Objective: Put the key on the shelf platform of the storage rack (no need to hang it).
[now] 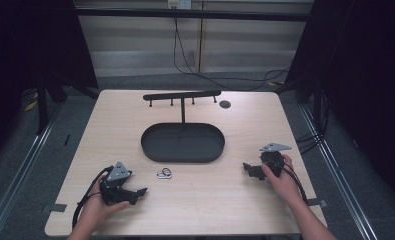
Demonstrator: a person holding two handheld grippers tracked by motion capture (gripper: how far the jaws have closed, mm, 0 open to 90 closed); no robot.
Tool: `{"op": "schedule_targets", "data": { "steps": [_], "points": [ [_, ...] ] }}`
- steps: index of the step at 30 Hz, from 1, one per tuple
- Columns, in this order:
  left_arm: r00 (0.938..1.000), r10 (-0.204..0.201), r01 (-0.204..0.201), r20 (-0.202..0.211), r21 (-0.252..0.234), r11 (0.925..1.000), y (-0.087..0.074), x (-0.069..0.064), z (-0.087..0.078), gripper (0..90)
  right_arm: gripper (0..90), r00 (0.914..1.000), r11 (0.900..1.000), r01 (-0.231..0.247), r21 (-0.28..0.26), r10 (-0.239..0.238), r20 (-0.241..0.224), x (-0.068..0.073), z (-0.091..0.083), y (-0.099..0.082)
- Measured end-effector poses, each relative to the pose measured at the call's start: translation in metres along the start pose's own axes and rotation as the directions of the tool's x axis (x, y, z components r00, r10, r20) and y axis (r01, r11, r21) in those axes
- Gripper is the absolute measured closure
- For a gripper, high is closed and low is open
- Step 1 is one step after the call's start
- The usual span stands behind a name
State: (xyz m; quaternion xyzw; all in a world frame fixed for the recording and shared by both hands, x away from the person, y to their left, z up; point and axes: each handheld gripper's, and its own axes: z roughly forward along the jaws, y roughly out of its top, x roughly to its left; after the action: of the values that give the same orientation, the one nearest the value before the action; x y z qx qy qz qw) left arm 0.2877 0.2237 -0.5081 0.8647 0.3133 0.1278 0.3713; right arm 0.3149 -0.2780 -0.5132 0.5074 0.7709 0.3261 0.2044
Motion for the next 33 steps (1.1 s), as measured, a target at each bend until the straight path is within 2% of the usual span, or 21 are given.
{"op": "schedule_targets", "data": {
  "steps": [7,8,9,10,11,12,13,15,17,19,20,21,22,23,27,28,32,33],
  "points": [
    [0.9999,-0.013,0.013,-0.007,0.003,0.9999,0.002,-0.003,0.002,11.8,10.9,1.0,1.0,-0.001,0.0,0.001,0.0,0.0,0.0,0.0],
    [0.9998,-0.015,0.015,-0.01,0.026,0.9995,0.005,-0.003,0.001,14.9,10.9,1.0,1.0,0.0,0.0,0.0,0.0,0.0,0.0,0.0],
    [0.9998,-0.015,0.015,-0.01,0.026,0.9995,0.005,-0.003,0.001,16.2,10.9,1.0,1.0,0.0,0.0,0.0,0.0,0.0,0.0,0.0],
    [0.9996,-0.028,0.028,-0.01,0.058,0.9979,0.009,-0.004,0.001,17.5,10.9,1.0,1.0,0.0,0.0,0.0,0.0,0.0,0.0,0.0],
    [0.9996,-0.028,0.028,-0.01,0.058,0.9979,0.009,-0.004,0.001,18.8,10.9,1.0,1.0,0.0,0.0,0.0,0.0,0.0,0.0,0.0],
    [0.9997,-0.021,0.022,-0.009,0.105,0.9943,0.015,-0.003,0.001,18.8,10.9,1.0,1.0,-0.002,0.001,0.002,0.0,0.0,0.0,0.0],
    [0.9996,-0.029,0.029,-0.002,0.147,0.9888,0.022,-0.003,0.0,23.0,10.9,1.0,1.0,-0.001,0.001,0.001,0.0,0.0,0.0,0.0],
    [0.9994,-0.026,0.022,0.021,0.175,0.9843,0.029,-0.005,0.001,26.6,10.9,1.0,1.0,0.0,0.0,0.0,0.0,0.0,0.0,0.0],
    [0.998,0.017,-0.03,0.062,0.221,0.9748,0.039,-0.012,0.002,28.4,10.9,1.0,1.0,0.0,0.0,0.0,-0.001,0.0,0.0,0.0],
    [0.9973,0.038,-0.053,0.062,0.254,0.9658,0.046,-0.017,0.004,30.6,10.9,1.0,1.0,-0.002,0.001,0.002,0.0,0.0,0.0,0.0],
    [0.997,0.044,-0.06,0.064,0.264,0.9627,0.05,-0.02,0.006,32.8,10.9,1.0,1.0,-0.001,0.001,0.001,0.0,0.0,0.0,0.0],
    [0.9954,0.039,-0.062,0.087,0.274,0.9597,0.055,-0.022,0.008,32.8,10.9,1.0,1.0,-0.001,0.001,0.001,0.0,0.0,0.0,0.0],
    [0.9948,0.049,-0.073,0.089,0.292,0.9535,0.064,-0.024,0.011,33.6,10.9,1.0,1.0,0.0,0.0,0.0,0.0,0.0,0.0,0.0],
    [0.9948,0.049,-0.073,0.089,0.292,0.9535,0.064,-0.024,0.011,34.2,10.9,1.0,1.0,0.0,0.0,0.0,0.0,0.0,0.0,0.0],
    [0.9925,0.062,-0.095,0.106,0.353,0.9309,0.084,-0.03,0.022,34.3,10.9,1.0,1.0,0.0,0.0,0.0,0.0,0.0,0.0,0.0],
    [0.9906,0.077,-0.114,0.114,0.369,0.9225,0.09,-0.03,0.025,34.3,10.9,1.0,1.0,-0.003,0.001,0.003,-0.001,0.0,0.0,0.0],
    [0.9882,0.078,-0.125,0.132,0.394,0.9105,0.099,-0.03,0.035,35.4,10.9,1.0,1.0,-0.001,0.001,0.001,0.0,0.0,0.0,0.0],
    [0.9882,0.078,-0.125,0.132,0.394,0.9105,0.099,-0.03,0.035,35.4,10.9,1.0,1.0,-0.001,0.001,0.001,0.0,0.0,0.0,0.0]
  ]
}}
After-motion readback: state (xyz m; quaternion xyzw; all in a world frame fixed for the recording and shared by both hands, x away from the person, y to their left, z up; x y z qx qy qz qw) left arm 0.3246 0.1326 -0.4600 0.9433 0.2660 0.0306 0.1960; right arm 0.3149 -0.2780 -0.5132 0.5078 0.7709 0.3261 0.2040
